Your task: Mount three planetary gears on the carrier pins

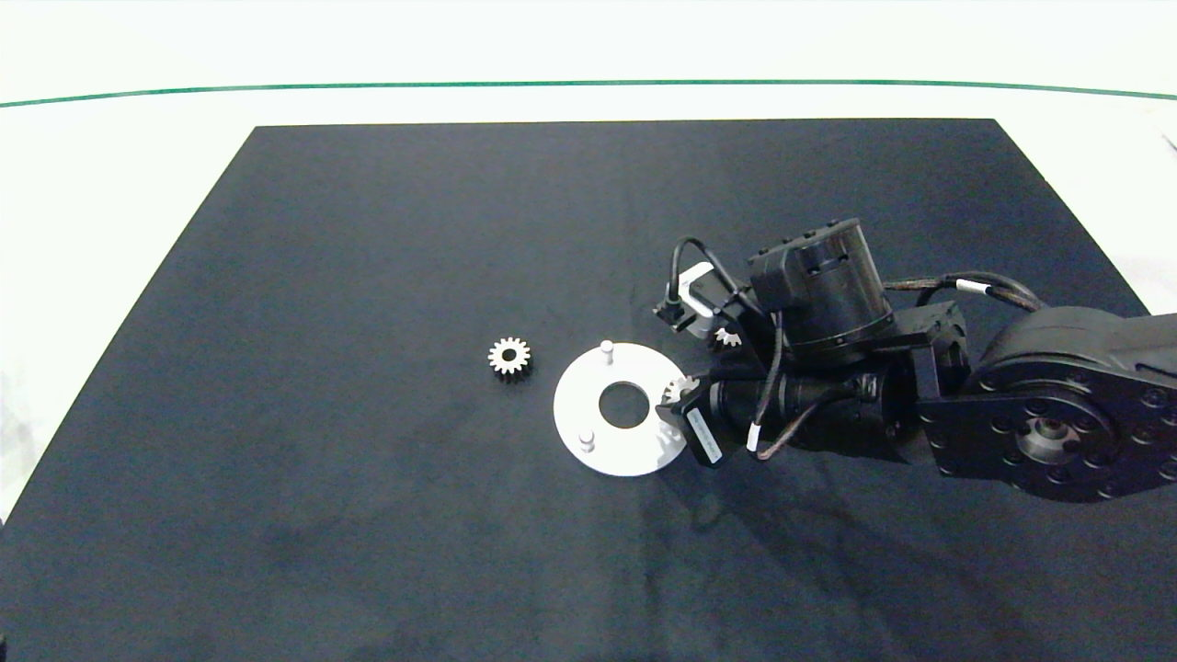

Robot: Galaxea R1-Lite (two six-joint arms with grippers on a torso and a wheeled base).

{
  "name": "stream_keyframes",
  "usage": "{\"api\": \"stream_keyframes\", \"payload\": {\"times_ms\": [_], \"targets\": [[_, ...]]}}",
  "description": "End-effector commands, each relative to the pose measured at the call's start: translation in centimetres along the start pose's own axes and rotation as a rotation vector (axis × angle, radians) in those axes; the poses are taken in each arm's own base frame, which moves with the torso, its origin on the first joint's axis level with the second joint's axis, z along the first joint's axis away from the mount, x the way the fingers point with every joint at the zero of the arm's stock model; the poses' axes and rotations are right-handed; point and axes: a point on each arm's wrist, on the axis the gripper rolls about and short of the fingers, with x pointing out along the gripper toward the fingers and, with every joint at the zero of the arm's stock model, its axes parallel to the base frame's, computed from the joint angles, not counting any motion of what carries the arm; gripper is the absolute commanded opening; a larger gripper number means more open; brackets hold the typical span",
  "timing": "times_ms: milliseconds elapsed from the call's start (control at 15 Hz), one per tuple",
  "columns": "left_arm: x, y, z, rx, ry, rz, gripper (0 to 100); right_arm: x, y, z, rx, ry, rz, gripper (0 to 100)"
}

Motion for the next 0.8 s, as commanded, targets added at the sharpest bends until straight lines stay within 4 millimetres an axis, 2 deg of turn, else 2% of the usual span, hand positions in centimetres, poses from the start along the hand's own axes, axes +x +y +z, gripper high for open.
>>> {"api": "stream_keyframes", "payload": {"times_ms": [67, 333, 533, 800], "targets": [[0.0, 0.0, 0.0, 0.000, 0.004, 0.000, 100, -0.2, 0.0, 0.0, -0.003, -0.001, -0.001, 100], [-0.2, 0.0, -0.1, 0.001, -0.002, 0.001, 100, -1.0, -0.8, 0.4, 0.013, -0.028, -0.019, 100], [-0.3, -0.1, -0.4, 0.000, 0.005, 0.000, 100, -1.9, -3.0, 1.7, 0.063, -0.088, -0.067, 100], [-0.3, -0.1, -0.5, 0.000, 0.009, 0.000, 100, -1.2, -6.2, 1.6, 0.120, -0.083, -0.146, 100]]}}
